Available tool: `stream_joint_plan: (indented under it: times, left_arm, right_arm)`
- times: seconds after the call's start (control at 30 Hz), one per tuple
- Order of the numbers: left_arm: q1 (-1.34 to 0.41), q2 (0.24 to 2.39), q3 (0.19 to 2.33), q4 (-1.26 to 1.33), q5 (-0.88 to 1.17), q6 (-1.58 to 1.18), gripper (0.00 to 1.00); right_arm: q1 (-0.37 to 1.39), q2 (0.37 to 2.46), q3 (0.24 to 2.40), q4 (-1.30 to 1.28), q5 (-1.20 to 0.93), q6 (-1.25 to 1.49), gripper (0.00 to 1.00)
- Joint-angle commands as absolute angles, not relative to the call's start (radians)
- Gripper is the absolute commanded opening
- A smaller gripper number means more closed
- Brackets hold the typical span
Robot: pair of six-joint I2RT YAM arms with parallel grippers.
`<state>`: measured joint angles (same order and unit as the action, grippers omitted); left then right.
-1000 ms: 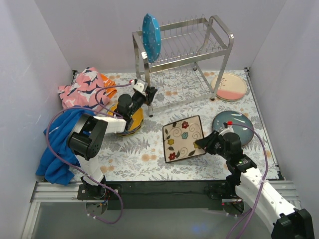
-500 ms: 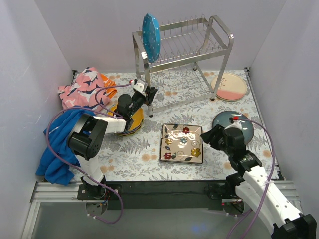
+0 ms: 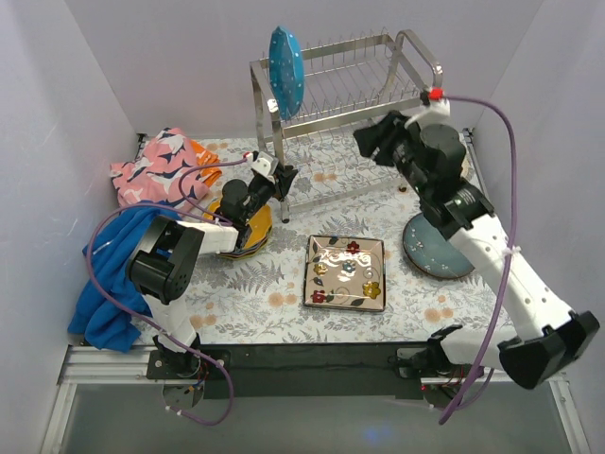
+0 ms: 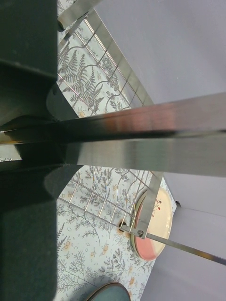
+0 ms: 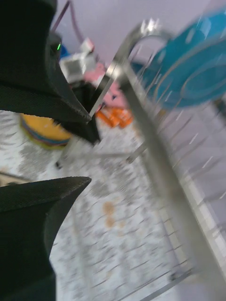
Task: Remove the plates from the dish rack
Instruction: Unload the plate from the dish rack.
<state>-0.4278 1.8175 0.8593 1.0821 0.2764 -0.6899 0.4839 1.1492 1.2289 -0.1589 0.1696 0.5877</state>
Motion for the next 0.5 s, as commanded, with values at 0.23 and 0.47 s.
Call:
stream_joint_plan:
  times: [0.23,0.47]
  left_arm:
    - [-0.408,1.77,0.795,1.022,0.265,-0.655,0.0]
    - [-0.407,1.772,0.788,1.031,0.278,-0.657,0.0]
  right_arm:
    - [0.673,1.636,2.027,-0.094,0.227,0.23,0.78]
    - [0.696,1.824,2.195,-0.034,0.258,0.19,0.8]
